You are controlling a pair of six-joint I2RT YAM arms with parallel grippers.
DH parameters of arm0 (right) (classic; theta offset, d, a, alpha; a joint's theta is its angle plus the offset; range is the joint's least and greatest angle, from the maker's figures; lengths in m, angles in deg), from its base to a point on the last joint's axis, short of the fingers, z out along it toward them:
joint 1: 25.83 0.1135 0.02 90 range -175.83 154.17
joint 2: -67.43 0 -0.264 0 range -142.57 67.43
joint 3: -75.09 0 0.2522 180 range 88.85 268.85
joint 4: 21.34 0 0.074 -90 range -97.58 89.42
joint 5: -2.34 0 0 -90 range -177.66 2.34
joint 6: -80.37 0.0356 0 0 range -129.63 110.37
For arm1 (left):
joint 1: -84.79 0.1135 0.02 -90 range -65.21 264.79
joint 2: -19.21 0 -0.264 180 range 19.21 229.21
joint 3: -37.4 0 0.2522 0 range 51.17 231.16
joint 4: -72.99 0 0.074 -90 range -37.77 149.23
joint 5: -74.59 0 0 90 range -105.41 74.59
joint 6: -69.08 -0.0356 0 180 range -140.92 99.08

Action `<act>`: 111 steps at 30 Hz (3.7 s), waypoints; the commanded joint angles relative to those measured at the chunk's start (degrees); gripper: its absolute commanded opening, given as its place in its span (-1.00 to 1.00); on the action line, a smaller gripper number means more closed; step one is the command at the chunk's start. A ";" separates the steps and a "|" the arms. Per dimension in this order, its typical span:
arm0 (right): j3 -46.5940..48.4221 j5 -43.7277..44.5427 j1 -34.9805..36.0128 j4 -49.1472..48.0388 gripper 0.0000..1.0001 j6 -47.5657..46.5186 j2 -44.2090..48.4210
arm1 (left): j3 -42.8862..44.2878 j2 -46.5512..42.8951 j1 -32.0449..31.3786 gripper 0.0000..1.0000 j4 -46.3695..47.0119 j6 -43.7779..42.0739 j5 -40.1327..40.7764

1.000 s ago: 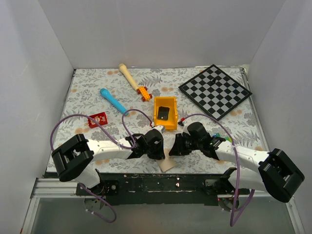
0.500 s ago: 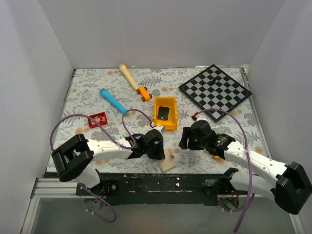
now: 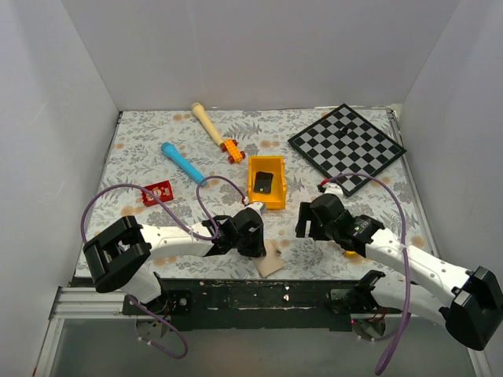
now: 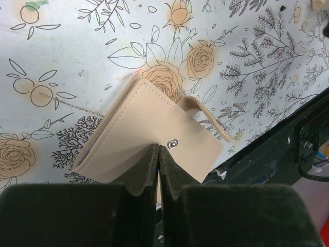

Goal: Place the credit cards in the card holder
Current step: Close the card holder at the center of the board.

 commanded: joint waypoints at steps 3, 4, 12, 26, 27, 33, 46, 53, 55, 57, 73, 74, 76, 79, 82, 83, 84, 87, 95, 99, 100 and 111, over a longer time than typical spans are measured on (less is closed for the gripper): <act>-3.99 -8.38 0.12 -5.67 0.26 0.10 3.75 | -0.90 -0.72 -0.29 -0.95 -1.92 -0.25 0.53; -4.78 -9.96 0.12 -7.00 0.12 0.01 4.10 | -0.90 -0.89 -0.29 -0.95 -2.09 -0.42 2.36; -7.17 -18.05 0.12 -13.25 -0.46 -0.43 2.53 | -1.42 -2.74 -0.29 -0.92 -3.15 -0.95 4.40; -6.46 -23.33 0.12 -17.73 -0.52 -0.70 -3.45 | -2.04 -12.14 -0.29 -0.76 -4.29 -1.13 6.68; -6.46 -23.33 0.12 -17.91 -0.52 -0.78 -3.54 | -1.95 -12.41 -0.29 -0.74 -4.29 -1.13 6.77; -6.20 -22.98 0.12 -18.35 -0.53 -0.70 -4.42 | -2.04 -9.16 -0.29 -0.74 -4.29 -1.48 6.07; -5.41 -24.73 0.12 -19.83 -0.55 -0.78 -5.82 | -4.68 -7.75 -0.29 -0.78 -4.03 -0.69 6.42; -4.71 -27.73 0.12 -23.09 -0.54 -1.05 -8.54 | -4.94 -6.17 -0.29 -0.79 -2.71 -0.34 5.45; -4.44 -28.43 0.12 -23.79 -0.54 -1.05 -9.42 | -4.85 -5.82 -0.29 -0.80 -2.62 -0.34 5.28; -4.18 -29.31 0.12 -24.58 -0.54 -1.05 -10.39 | -4.85 -5.73 -0.29 -0.79 -2.53 -0.43 5.19; -2.24 -36.78 2.40 -28.89 -0.54 -0.61 -17.07 | -4.50 -5.03 -0.20 -0.81 -2.36 -0.34 4.93; -1.98 -36.78 2.92 -29.07 -0.54 -0.44 -17.60 | -4.41 -5.03 -0.29 -0.81 -2.36 -0.34 4.84; -1.46 -36.61 3.98 -29.24 -0.55 -0.26 -18.65 | -4.41 -4.94 -0.29 -0.81 -2.36 -0.34 4.75; -0.31 -36.17 5.74 -29.16 -0.56 -0.17 -20.06 | -4.33 -4.94 -0.29 -0.81 -2.36 -0.51 4.92; 0.66 -35.12 7.14 -28.89 -0.56 -0.08 -21.03 | -4.33 -5.03 -0.29 -0.81 -2.53 -0.51 4.84; 1.09 -34.68 7.50 -28.55 -0.56 -0.08 -21.29 | -4.24 -5.11 -0.29 -0.81 -2.53 -0.43 4.75; 1.44 -34.24 7.76 -28.37 -0.56 -0.17 -21.47 | -4.24 -5.11 -0.29 -0.81 -2.53 -0.43 4.75; 1.97 -32.92 8.46 -27.31 -0.56 -0.43 -21.56 | -4.15 -5.11 -0.29 -0.82 -2.44 -0.43 4.75; 1.19 -30.28 8.64 -25.46 -0.57 -1.31 -16.74 | -3.80 -4.94 -0.29 -0.82 -2.53 -0.60 4.75; -0.57 -25.81 8.56 -25.29 -0.57 -1.84 -9.53 | -3.89 -4.76 -0.29 -0.82 -2.27 -0.69 4.57; -1.01 -24.23 8.56 -24.68 -0.56 -1.58 -7.95 | -3.89 -4.76 -0.29 -0.82 -2.35 -0.69 4.49; 1.27 -14.72 8.56 -15.18 -0.49 1.32 -10.56 | -3.97 -4.41 -0.29 -0.83 -2.09 -0.78 4.22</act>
